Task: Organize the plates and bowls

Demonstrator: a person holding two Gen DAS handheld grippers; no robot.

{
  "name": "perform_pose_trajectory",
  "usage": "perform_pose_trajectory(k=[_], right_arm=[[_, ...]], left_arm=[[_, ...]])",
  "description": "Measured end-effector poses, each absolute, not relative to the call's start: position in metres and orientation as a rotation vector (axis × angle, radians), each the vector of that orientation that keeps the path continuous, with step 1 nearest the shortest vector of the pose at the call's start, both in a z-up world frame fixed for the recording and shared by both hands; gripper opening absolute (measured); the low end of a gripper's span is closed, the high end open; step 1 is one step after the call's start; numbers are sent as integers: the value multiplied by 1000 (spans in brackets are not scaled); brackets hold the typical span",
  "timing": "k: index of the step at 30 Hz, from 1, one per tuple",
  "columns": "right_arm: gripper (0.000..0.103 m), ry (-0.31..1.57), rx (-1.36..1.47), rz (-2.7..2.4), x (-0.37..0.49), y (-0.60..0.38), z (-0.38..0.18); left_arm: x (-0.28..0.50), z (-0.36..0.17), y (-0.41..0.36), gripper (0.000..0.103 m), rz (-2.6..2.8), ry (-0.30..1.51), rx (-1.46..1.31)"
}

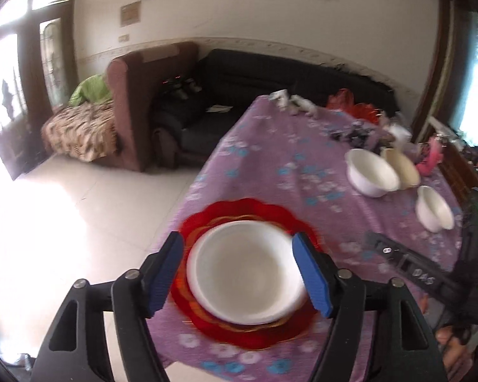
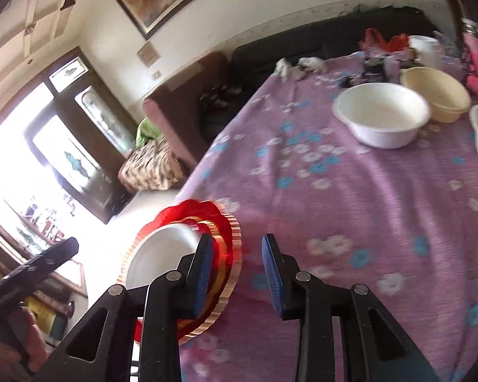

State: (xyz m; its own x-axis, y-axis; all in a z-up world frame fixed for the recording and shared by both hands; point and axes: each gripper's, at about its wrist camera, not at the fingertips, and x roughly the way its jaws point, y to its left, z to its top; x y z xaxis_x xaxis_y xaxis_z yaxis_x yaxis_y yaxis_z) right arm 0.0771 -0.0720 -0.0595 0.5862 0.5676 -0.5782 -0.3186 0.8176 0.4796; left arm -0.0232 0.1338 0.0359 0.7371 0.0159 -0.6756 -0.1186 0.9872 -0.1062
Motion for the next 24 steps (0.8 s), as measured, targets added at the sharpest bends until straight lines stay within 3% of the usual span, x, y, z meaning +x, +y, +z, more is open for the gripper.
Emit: perform_pose_trajectory(k=[14, 24], right_arm=[[34, 715, 568, 217, 58, -270, -79], [34, 653, 680, 44, 55, -401, -71]], left_arm=[[51, -21, -28, 77, -256, 977, -213], [104, -24, -102, 77, -296, 1027, -223]])
